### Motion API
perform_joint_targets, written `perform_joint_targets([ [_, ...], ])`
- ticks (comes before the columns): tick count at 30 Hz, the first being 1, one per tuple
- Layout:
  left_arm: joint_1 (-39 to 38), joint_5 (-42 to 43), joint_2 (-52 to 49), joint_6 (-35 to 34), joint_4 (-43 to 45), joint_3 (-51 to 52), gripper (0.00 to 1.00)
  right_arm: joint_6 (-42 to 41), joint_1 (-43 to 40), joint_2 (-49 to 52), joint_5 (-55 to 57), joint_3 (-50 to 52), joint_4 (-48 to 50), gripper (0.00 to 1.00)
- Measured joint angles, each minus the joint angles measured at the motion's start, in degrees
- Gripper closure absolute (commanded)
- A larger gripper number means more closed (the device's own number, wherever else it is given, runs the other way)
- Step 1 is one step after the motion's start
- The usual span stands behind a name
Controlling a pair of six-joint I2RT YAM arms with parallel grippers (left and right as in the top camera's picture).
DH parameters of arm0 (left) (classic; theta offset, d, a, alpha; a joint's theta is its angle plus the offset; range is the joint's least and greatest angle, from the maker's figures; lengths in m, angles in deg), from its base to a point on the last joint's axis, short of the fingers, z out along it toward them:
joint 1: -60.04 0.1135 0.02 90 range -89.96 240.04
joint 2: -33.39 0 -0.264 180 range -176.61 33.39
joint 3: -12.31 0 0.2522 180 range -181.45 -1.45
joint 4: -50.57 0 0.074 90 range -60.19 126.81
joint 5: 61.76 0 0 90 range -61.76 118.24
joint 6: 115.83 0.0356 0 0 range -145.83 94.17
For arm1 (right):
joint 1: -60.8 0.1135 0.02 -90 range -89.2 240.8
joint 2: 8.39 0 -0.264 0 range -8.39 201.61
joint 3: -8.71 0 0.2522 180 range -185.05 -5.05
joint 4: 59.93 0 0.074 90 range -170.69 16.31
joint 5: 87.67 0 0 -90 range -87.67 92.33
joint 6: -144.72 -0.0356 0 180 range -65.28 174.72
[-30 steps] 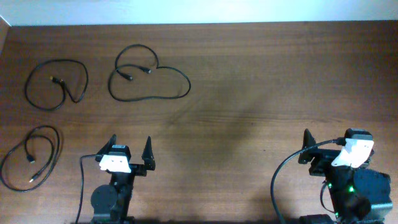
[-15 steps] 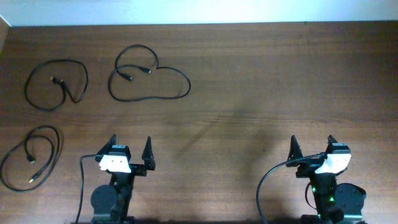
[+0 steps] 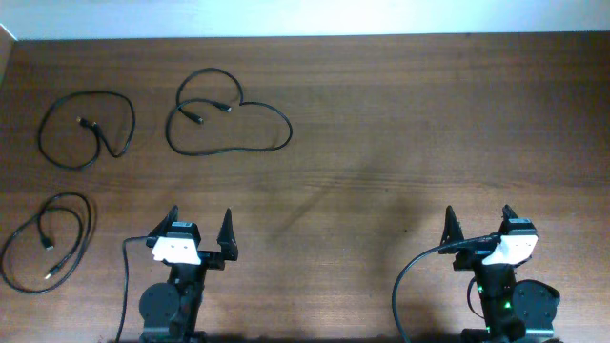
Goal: Untangle cables
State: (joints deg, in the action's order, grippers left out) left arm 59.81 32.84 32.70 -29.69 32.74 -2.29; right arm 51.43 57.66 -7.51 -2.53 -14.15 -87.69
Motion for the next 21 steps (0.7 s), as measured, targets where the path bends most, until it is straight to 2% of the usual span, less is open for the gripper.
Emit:
perform_joint_targets([
  [8, 0.0, 0.0, 0.0, 0.0, 0.0, 0.0, 0.01, 0.1, -1.0, 0.0, 0.0, 1.5, 0.5, 0.01],
  [15, 0.0, 0.0, 0.0, 0.0, 0.0, 0.0, 0.01, 0.1, -1.0, 0.0, -0.5, 5.9, 8.4, 0.02],
  [21, 0.0, 0.0, 0.0, 0.0, 0.0, 0.0, 0.01, 0.1, -1.0, 0.0, -1.3, 8.3, 10.0, 0.02],
])
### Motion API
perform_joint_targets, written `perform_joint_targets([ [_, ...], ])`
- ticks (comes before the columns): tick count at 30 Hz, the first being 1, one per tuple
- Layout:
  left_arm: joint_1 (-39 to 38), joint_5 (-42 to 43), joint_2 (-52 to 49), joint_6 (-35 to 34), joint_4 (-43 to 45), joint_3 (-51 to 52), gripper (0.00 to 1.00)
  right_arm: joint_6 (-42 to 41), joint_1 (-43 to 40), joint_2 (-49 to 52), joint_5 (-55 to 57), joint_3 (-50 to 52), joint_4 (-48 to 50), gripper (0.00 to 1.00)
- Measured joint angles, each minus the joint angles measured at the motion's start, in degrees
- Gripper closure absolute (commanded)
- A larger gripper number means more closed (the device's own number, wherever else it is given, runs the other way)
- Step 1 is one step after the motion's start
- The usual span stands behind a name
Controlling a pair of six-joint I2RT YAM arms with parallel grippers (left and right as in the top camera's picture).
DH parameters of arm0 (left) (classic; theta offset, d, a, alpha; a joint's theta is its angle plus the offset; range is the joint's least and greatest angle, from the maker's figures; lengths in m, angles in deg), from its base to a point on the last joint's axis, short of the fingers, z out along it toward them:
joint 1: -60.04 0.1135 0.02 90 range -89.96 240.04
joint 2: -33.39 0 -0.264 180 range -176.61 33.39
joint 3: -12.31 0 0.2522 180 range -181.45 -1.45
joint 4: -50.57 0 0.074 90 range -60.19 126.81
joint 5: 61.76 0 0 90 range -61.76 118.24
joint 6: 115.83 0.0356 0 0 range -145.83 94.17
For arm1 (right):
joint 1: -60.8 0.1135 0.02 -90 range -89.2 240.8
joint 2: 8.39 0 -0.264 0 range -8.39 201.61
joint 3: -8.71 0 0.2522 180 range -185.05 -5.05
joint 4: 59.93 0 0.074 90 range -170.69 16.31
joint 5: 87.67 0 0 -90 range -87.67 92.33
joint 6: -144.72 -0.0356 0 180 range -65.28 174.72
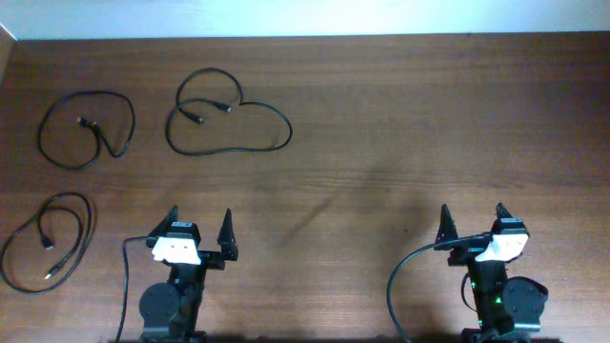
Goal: Untangle cables
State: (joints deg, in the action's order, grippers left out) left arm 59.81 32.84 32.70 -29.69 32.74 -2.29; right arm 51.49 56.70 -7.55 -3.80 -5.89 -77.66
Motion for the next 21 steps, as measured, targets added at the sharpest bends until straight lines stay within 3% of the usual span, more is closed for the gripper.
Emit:
perform_joint_targets([
  [21, 0.0, 0.0, 0.0, 0.0, 0.0, 0.0, 0.01, 0.9, 0.0, 0.0, 0.7, 0.0, -0.1, 0.02],
])
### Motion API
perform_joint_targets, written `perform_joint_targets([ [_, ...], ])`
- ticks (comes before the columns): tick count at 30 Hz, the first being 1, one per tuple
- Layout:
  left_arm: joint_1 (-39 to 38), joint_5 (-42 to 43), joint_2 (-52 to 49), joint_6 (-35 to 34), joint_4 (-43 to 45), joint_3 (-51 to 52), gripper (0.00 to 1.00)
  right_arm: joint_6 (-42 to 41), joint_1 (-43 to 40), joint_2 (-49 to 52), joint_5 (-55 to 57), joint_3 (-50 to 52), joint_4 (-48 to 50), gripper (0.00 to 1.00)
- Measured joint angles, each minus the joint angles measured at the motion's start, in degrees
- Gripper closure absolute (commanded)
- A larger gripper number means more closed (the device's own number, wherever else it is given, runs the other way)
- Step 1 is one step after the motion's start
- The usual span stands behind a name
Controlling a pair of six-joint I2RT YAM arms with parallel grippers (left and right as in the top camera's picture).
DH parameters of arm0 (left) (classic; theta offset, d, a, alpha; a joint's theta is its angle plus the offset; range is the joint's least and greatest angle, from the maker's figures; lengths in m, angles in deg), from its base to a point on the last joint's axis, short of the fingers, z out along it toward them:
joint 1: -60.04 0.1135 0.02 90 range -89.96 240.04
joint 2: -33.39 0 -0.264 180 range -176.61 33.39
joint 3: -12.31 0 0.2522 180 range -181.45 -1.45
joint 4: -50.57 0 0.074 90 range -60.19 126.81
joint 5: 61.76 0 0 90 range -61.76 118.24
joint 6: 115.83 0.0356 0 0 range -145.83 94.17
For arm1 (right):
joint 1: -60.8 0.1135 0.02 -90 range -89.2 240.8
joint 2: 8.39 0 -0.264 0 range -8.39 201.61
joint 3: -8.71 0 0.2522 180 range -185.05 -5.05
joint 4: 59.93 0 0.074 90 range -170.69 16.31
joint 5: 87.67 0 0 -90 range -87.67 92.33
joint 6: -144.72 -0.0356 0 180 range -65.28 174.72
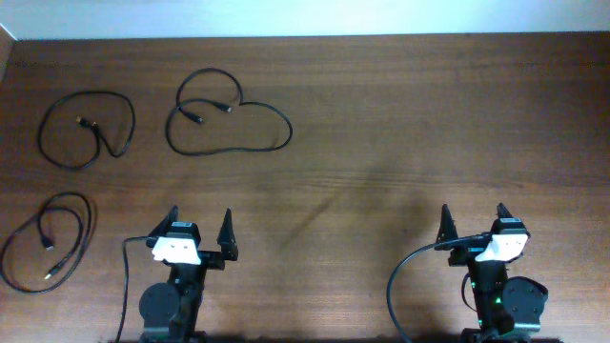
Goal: Untangle cables
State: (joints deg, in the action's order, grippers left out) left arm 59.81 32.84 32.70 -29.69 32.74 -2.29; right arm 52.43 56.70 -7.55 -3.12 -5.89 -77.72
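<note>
Three black cables lie apart on the left half of the wooden table [400, 114]. One cable [86, 129] loops at the far left back. A second cable [229, 124] forms a wide loop beside it, toward the middle. The third cable [48, 243] is coiled at the near left edge. My left gripper [200, 226] stands open near the front, right of the coiled cable, holding nothing. My right gripper [474, 219] stands open at the front right, far from all cables.
The arm bases [172, 305] sit at the front edge, each with its own supply cord [396, 286] trailing off the table front. A pale wall edge runs along the back.
The right gripper stood open at the front right at first. It then sat slightly further left and has stayed there. The left gripper and the three cables have kept their places throughout.
</note>
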Motion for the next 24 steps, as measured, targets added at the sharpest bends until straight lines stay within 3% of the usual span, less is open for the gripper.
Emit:
perform_joint_targets([
  [24, 0.0, 0.0, 0.0, 0.0, 0.0, 0.0, 0.01, 4.7, 0.0, 0.0, 1.1, 0.0, -0.2, 0.01],
])
